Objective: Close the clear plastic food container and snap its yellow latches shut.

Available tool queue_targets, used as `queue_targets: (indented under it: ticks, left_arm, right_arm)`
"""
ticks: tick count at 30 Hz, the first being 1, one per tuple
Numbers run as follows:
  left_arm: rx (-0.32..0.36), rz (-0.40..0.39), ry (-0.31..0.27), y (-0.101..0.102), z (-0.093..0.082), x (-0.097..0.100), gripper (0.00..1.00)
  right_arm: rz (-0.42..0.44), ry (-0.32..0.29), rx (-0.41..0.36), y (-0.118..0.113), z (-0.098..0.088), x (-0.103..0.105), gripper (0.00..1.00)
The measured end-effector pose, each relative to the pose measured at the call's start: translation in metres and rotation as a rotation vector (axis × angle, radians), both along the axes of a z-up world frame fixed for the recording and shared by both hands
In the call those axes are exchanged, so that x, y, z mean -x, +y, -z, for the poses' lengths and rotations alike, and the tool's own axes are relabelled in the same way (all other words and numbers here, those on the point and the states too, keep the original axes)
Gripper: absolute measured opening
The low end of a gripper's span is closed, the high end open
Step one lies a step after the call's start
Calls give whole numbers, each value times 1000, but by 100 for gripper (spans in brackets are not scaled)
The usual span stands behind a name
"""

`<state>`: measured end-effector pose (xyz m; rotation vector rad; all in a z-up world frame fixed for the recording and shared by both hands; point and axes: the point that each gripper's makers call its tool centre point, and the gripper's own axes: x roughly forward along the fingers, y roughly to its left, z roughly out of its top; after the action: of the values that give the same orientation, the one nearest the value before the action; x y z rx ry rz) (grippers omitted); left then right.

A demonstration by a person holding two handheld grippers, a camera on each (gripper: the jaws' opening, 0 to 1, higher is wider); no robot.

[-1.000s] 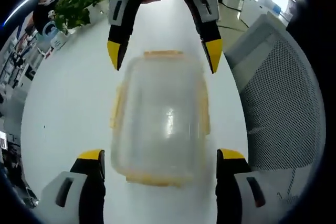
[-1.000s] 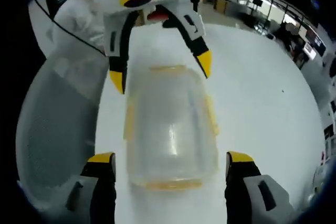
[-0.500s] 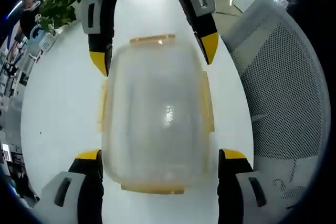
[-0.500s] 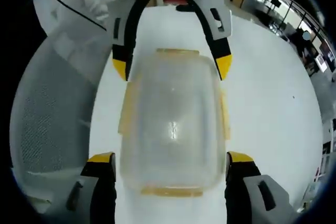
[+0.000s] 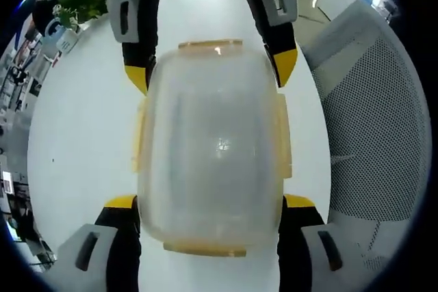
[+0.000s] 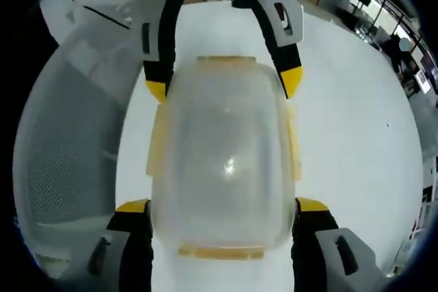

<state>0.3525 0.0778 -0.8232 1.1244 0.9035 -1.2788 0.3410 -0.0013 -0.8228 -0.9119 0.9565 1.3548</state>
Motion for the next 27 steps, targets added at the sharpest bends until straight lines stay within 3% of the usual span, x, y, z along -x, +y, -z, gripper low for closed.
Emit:
queue_targets:
  ticks: [27]
  left_arm:
    - [30, -5, -5, -2, 0, -1, 83]
  right_arm:
    - [1, 0, 10, -1, 1, -1, 85]
